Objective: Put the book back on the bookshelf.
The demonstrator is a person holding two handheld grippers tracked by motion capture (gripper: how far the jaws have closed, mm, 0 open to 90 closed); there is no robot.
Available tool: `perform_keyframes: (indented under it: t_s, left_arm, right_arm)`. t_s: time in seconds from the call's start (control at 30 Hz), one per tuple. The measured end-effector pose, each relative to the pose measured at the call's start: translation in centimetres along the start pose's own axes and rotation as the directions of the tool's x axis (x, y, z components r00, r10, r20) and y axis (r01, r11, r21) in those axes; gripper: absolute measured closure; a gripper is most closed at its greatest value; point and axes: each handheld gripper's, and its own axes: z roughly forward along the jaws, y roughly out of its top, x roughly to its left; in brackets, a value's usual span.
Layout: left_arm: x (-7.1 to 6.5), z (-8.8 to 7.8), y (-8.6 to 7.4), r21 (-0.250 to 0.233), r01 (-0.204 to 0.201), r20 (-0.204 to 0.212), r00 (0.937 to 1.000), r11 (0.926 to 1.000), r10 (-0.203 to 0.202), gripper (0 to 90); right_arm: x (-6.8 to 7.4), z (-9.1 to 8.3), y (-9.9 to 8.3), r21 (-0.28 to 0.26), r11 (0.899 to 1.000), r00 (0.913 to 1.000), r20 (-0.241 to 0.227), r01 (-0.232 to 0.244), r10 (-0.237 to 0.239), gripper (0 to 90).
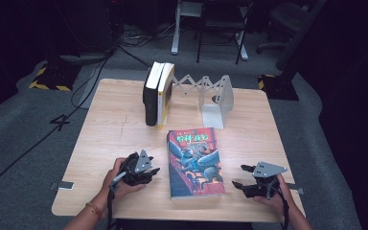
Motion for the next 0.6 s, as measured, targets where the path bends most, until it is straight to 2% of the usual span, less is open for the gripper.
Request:
perform_keyframes:
  t_s: [0.23, 0.33, 0.4, 0.43, 0.6]
  left_arm:
    - [-1.4, -0.7, -1.4, 0.014, -0.003, 0.070, 0.9975, 0.9999, 0.002, 44.5]
    - [-1.7, -0.7, -1.8, 0.032, -0.005, 0.088, 0.9961, 0.9995, 0.002, 41.7]
    - [-1.8, -0.5, -2.0, 0.049, -0.018, 0.095, 0.9954, 0.9986, 0.013, 40.2]
    - [-1.8, -0.4, -2.1, 0.054, -0.015, 0.093, 0.9956, 0.9984, 0.010, 39.4]
    - [-1.5, -0.1, -2.3, 0.046, 0.003, 0.134, 0.9910, 0.9990, -0.009, 36.3]
  right_arm:
    - [0.9, -0.5, 1.3, -0.025, 1.000, 0.9987, -0.049, -0.009, 0.008, 28.5]
    - [1.3, -0.6, 2.0, -0.033, 0.999, 0.9974, -0.072, -0.009, 0.007, 30.3]
    - [1.5, -0.7, 2.6, -0.041, 0.999, 0.9963, -0.085, -0.012, 0.008, 31.0]
    - [1.6, -0.7, 2.8, -0.045, 0.999, 0.9955, -0.094, -0.015, 0.010, 31.1]
    - [2.0, -0.5, 3.9, -0.046, 0.999, 0.9936, -0.112, -0.021, 0.016, 30.9]
